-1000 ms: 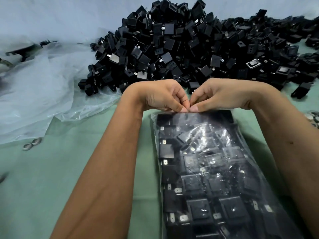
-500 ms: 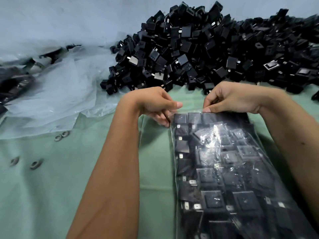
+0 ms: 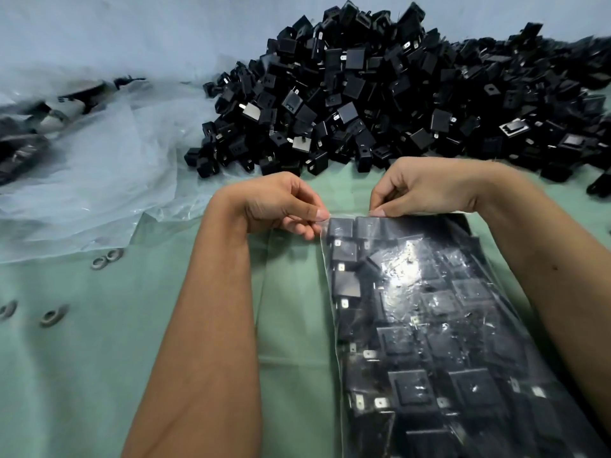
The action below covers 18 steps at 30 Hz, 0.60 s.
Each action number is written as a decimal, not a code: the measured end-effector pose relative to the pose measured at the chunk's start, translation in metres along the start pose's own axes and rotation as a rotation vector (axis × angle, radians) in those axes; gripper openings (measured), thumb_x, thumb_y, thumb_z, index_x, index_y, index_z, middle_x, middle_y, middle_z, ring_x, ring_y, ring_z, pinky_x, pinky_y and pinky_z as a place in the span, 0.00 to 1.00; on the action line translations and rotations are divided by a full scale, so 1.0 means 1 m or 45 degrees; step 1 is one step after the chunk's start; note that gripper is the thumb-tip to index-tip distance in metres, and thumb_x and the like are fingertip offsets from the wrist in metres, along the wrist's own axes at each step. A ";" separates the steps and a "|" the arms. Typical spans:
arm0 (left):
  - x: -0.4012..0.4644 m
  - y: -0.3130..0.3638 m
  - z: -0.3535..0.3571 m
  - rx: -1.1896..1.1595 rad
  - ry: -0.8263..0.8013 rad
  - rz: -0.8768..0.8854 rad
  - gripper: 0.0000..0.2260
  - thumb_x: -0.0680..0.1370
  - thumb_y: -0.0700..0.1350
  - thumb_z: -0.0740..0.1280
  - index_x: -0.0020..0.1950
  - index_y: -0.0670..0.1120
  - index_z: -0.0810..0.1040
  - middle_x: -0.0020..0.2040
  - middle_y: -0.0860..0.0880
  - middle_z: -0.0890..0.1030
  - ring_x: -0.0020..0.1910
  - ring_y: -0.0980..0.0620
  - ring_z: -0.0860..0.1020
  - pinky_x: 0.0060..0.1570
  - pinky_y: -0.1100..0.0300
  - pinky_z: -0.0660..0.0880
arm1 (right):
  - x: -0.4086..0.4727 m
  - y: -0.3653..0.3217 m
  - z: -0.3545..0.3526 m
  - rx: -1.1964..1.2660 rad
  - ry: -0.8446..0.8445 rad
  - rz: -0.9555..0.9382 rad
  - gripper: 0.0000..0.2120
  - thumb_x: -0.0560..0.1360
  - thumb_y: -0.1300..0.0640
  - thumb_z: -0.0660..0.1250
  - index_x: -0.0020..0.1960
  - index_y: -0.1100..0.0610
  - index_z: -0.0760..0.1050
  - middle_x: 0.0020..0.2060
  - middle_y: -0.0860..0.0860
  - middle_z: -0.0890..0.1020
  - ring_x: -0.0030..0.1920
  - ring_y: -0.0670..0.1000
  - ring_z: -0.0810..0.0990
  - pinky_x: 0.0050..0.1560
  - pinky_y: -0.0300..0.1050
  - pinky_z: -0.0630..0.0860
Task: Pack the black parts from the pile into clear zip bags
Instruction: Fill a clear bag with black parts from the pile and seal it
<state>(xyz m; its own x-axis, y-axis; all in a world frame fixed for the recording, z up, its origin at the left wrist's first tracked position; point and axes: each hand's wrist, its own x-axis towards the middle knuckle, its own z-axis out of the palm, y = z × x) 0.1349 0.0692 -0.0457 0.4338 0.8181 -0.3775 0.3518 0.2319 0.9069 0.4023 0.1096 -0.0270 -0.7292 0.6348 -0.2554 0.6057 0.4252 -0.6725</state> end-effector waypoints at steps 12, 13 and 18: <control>-0.002 0.000 0.000 0.022 -0.005 0.085 0.02 0.74 0.34 0.74 0.46 0.37 0.84 0.38 0.42 0.84 0.31 0.55 0.81 0.28 0.71 0.75 | 0.014 -0.020 0.002 -0.043 -0.128 -0.023 0.19 0.79 0.41 0.68 0.41 0.55 0.84 0.31 0.52 0.79 0.32 0.48 0.73 0.40 0.41 0.72; -0.002 0.000 0.001 0.054 0.013 0.114 0.02 0.75 0.32 0.73 0.45 0.37 0.84 0.38 0.41 0.84 0.31 0.55 0.80 0.27 0.71 0.74 | 0.019 -0.025 0.003 -0.055 -0.143 -0.038 0.21 0.77 0.38 0.68 0.42 0.56 0.84 0.33 0.56 0.79 0.34 0.49 0.73 0.43 0.43 0.72; -0.004 0.001 0.004 0.056 0.108 0.245 0.09 0.76 0.29 0.71 0.43 0.42 0.77 0.36 0.40 0.84 0.28 0.54 0.79 0.27 0.68 0.73 | 0.032 -0.035 0.001 0.076 -0.204 -0.016 0.16 0.73 0.39 0.71 0.43 0.51 0.87 0.32 0.44 0.81 0.34 0.41 0.75 0.38 0.30 0.71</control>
<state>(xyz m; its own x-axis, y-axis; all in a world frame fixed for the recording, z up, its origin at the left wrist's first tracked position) 0.1369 0.0642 -0.0444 0.4259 0.8868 -0.1797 0.3061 0.0457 0.9509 0.3573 0.1143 -0.0126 -0.7806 0.5171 -0.3511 0.5801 0.3904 -0.7149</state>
